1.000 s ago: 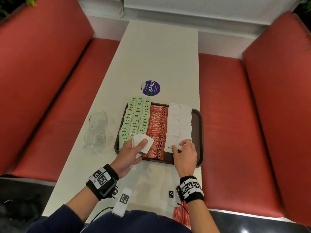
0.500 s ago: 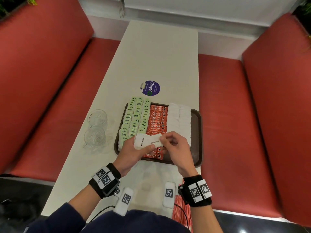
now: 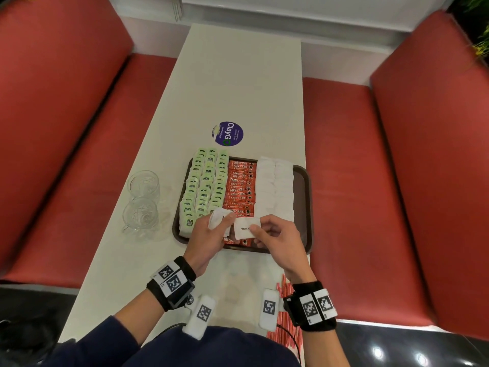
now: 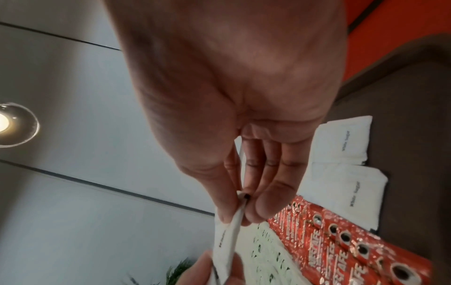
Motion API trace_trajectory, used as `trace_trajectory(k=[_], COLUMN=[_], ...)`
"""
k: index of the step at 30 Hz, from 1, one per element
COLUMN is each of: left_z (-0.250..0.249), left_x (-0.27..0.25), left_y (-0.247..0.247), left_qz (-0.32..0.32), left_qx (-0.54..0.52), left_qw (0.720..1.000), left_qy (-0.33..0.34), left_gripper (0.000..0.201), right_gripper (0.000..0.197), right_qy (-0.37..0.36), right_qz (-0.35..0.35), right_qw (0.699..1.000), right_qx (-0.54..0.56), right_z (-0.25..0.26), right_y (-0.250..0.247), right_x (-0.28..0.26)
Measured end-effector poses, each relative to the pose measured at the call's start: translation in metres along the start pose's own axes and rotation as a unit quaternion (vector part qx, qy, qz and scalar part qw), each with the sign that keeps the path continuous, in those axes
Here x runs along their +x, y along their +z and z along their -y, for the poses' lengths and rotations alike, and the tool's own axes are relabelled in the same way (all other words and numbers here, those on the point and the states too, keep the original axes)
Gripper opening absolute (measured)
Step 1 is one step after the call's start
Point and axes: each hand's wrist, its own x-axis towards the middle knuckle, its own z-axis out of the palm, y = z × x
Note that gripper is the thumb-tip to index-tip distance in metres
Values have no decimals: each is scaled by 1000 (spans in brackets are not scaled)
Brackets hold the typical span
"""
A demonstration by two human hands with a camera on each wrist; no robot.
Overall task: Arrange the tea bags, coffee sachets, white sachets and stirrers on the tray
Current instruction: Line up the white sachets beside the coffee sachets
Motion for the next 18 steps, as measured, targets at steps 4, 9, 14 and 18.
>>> trace_trajectory(k=[4, 9, 14, 18], left_z=[-10, -15, -10, -10], left_x=[3, 8, 12, 7], left_y=[-2, -19, -26, -23], left_qz=[14, 45, 55, 64], left_qx=[11, 24, -43, -49], left_qw=[999, 997, 994, 993], left_qy=[-34, -63, -83, -88], left_gripper=[25, 35, 36, 34], right_gripper=[8, 8, 15, 18], right_qy=[22, 62, 75, 101], right_qz=[-95, -254, -230, -217], right_qw=[995, 960, 954, 949], right_qx=[7, -100, -175, -205], right_z=[-18, -58, -77, -82], right_y=[-23, -70, -75, -64], right_x=[3, 18, 36, 44])
